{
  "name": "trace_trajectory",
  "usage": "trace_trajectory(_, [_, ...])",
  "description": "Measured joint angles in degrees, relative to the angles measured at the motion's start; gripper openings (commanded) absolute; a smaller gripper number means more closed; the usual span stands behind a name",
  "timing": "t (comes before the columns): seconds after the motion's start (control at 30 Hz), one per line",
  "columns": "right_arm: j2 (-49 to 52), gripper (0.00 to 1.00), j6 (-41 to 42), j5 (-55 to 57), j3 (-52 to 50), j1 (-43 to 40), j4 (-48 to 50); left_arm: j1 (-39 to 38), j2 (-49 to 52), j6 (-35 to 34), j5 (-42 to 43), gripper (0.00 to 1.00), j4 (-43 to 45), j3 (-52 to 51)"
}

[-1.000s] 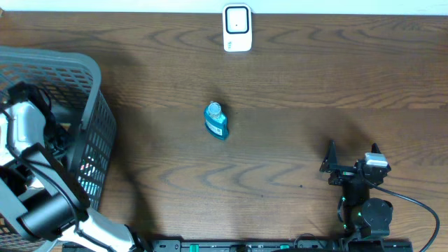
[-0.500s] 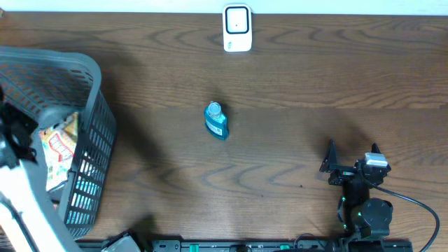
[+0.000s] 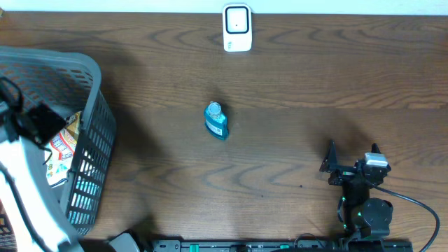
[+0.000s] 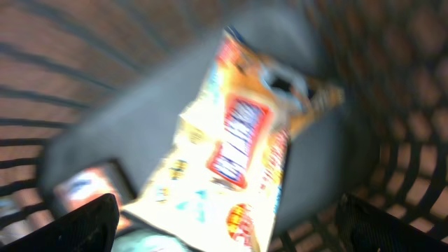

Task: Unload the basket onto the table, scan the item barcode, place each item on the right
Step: 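Return the left gripper to the basket and grasp the snack bag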

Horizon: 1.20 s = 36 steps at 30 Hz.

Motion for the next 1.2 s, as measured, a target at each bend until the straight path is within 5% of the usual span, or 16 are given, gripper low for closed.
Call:
trace_trajectory(0.4, [0.0, 0.99, 0.0, 0.0, 0.0, 0.0, 0.0, 0.0, 22.5, 5.5, 6.6, 1.00, 0.3, -0.7])
trace_trajectory(0.5, [0.0, 0.99, 0.0, 0.0, 0.0, 0.0, 0.0, 0.0, 26.6, 5.9, 5.5, 0.64, 0.5, -0.7])
trace_trajectory(0.57, [0.0, 0.99, 0.0, 0.0, 0.0, 0.0, 0.0, 0.1, 28.1, 5.7, 3.7, 0.26, 0.4, -0.2])
trace_trajectory(0.63, [0.0, 0.99, 0.0, 0.0, 0.0, 0.0, 0.0, 0.5, 28.5, 5.9, 2.0, 0.08, 0.2, 0.3])
trace_trajectory(0.97, [0.0, 0.99, 0.0, 0.0, 0.0, 0.0, 0.0, 0.3, 25.4, 6.3, -0.7, 0.07, -3.5, 2.9])
trace_trajectory(1.2, [0.0, 0.99, 0.0, 0.0, 0.0, 0.0, 0.0, 0.3, 5.2, 1.9, -0.7, 0.07, 0.5, 4.3])
